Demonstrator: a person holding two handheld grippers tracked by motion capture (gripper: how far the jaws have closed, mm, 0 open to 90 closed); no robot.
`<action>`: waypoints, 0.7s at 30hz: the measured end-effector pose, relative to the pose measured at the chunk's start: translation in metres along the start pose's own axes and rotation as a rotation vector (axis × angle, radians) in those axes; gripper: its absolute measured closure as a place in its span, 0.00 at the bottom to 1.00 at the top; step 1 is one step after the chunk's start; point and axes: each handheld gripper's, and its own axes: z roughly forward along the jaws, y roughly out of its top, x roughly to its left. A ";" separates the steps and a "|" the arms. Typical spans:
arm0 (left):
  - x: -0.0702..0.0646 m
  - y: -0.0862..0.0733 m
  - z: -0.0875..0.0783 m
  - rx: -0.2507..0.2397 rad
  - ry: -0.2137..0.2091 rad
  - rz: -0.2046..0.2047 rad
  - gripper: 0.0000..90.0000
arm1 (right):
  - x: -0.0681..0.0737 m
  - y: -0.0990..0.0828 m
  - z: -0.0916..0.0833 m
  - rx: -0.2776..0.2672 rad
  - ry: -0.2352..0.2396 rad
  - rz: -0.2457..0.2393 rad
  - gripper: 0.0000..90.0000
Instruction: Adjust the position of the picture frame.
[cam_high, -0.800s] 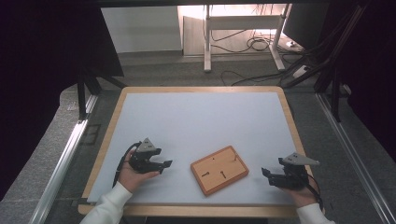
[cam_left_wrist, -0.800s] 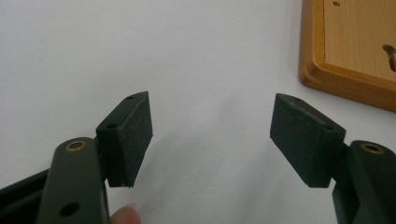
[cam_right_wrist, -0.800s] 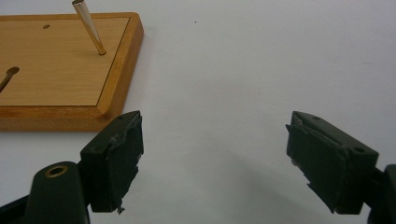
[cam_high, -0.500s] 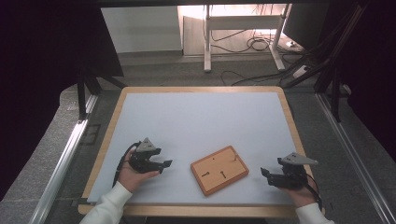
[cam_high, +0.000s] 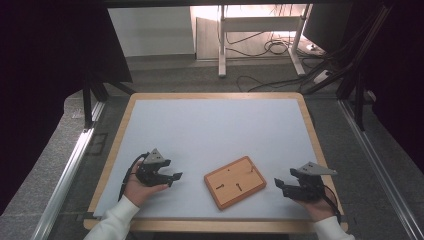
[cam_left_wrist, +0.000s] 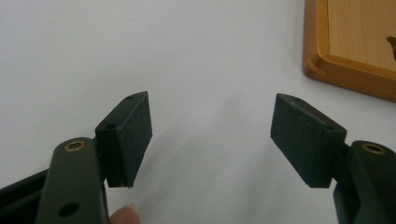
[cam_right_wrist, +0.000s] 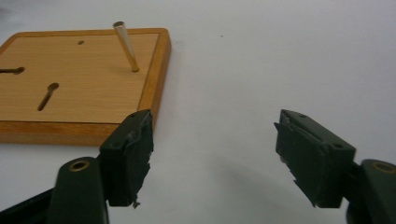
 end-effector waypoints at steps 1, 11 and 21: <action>0.000 0.000 0.000 0.002 0.001 0.000 0.32 | 0.000 0.000 0.000 0.000 0.000 0.000 0.33; -0.001 -0.001 -0.001 0.001 0.004 0.009 0.32 | 0.020 0.013 0.023 0.014 0.060 -0.061 0.43; 0.000 -0.002 -0.001 0.001 0.003 0.010 0.32 | 0.037 0.030 0.051 0.032 0.097 -0.123 0.54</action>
